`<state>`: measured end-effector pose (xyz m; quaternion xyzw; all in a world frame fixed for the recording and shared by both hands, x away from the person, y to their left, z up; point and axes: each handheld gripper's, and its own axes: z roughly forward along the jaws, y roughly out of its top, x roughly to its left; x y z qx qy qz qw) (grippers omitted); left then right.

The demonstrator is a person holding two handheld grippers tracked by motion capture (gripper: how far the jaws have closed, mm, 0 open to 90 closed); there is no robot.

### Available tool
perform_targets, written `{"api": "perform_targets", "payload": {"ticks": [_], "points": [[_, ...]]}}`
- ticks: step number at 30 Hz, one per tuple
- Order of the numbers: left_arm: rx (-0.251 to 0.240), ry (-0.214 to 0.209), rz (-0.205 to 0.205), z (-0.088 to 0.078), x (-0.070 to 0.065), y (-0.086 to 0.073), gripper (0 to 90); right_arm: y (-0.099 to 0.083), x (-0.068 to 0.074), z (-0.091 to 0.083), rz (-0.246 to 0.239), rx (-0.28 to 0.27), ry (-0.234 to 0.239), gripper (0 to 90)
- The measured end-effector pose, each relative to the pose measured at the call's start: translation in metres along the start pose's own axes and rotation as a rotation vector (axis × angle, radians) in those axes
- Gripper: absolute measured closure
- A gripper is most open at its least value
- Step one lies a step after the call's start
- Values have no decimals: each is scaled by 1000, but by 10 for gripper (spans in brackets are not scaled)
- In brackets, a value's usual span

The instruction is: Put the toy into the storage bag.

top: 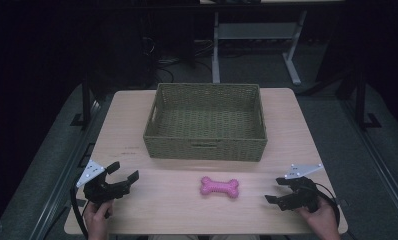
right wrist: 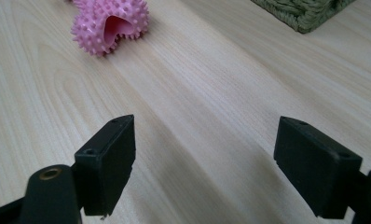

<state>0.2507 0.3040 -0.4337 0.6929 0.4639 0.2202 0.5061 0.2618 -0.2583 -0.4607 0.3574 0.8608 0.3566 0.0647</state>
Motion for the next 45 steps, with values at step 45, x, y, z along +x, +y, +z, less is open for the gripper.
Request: {"api": "perform_targets", "payload": {"ticks": [45], "points": [[-9,17,-4,-6,4,-3,138,87,34,24,-212,163,106,151]]}}
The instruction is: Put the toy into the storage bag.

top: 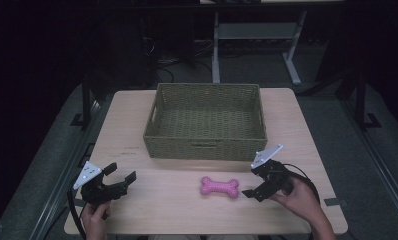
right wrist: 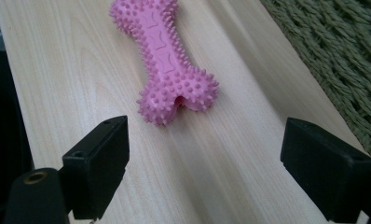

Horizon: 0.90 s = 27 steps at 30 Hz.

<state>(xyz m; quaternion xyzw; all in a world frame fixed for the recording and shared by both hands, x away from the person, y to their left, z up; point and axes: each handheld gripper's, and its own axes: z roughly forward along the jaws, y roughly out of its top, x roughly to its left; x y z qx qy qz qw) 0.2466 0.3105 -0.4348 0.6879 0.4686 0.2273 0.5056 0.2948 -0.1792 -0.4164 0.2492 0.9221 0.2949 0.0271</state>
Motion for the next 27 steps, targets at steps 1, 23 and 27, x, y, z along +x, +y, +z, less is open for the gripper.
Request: {"api": "perform_targets", "payload": {"ticks": [1,23,27], "points": [[-1,0,0,0,0,0,138,3,-1,1,-8,7,-1,151],[5,1,-1,0,1,0,138,38,2,3,-96,41,68,151],[4,1,-2,0,1,0,138,46,3,7,-116,55,86,151]]}}
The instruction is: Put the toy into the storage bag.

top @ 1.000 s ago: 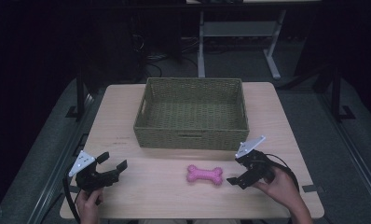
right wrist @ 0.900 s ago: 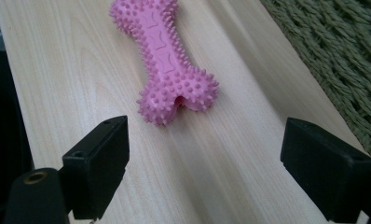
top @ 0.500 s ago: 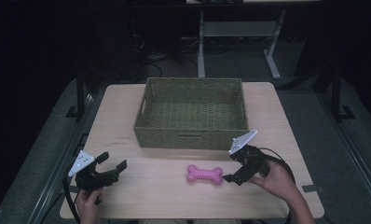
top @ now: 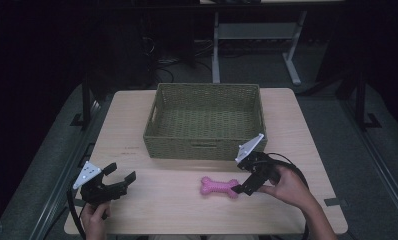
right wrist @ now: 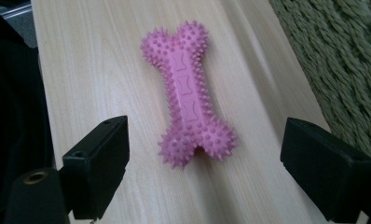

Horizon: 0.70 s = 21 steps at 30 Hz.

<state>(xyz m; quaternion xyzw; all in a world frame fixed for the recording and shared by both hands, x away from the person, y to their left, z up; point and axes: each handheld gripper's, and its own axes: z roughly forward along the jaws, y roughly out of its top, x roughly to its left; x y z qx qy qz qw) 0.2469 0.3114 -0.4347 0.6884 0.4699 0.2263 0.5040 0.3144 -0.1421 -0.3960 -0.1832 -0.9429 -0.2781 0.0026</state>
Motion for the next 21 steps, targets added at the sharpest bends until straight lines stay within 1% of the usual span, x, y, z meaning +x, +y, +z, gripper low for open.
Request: {"api": "perform_targets", "payload": {"ticks": [3,4,8,10,16,18,21], "points": [[1,0,0,0,0,0,138,3,0,1,-5,14,5,151],[0,0,0,0,0,0,138,7,0,2,-14,20,6,151],[0,0,0,0,0,0,138,11,0,3,-25,20,14,151],[0,0,0,0,0,0,138,16,0,6,-34,33,18,152],[-2,1,1,0,0,0,138,22,0,10,-50,44,25,152],[-3,0,-1,0,0,0,138,27,1,15,-61,64,32,153],[-3,-2,0,0,0,0,138,29,0,19,-66,77,37,155]]}}
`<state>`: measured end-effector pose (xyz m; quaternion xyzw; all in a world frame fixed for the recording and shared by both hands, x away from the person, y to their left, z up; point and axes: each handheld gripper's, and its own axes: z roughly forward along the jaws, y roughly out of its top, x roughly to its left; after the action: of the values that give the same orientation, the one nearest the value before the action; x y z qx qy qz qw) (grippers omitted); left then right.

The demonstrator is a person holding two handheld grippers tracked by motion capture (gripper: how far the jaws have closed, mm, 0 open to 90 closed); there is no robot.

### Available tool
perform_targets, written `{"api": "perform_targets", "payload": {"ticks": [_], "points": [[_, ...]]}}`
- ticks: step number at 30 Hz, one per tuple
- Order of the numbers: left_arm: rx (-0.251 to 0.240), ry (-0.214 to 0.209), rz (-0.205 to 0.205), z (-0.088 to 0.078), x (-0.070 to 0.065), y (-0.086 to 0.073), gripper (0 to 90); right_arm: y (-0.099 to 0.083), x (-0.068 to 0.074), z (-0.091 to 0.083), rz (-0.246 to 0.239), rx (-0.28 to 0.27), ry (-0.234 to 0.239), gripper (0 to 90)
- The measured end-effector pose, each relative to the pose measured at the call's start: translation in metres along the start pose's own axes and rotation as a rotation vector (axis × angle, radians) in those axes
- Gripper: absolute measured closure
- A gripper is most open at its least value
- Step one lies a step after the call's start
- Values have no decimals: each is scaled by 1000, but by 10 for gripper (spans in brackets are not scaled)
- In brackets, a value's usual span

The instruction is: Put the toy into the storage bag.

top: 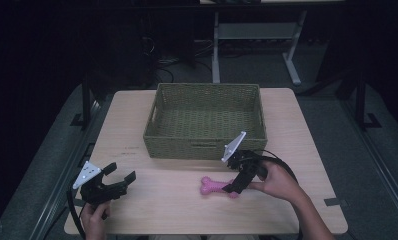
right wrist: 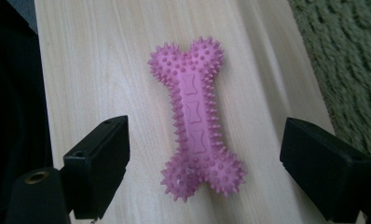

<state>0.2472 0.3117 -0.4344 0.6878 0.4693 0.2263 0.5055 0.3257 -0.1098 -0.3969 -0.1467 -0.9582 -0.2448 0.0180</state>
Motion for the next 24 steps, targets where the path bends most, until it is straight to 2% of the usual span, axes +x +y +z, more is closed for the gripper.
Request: {"api": "perform_targets", "payload": {"ticks": [1,6,16,24], "points": [[-1,0,0,0,0,0,138,2,0,4,1,17,3,155],[2,-3,-1,1,0,0,139,6,-1,10,-13,31,17,168],[1,-6,-1,1,-1,0,138,12,-1,27,-38,93,36,232],[0,-5,-3,1,0,0,138,17,0,39,-74,125,49,314]]}}
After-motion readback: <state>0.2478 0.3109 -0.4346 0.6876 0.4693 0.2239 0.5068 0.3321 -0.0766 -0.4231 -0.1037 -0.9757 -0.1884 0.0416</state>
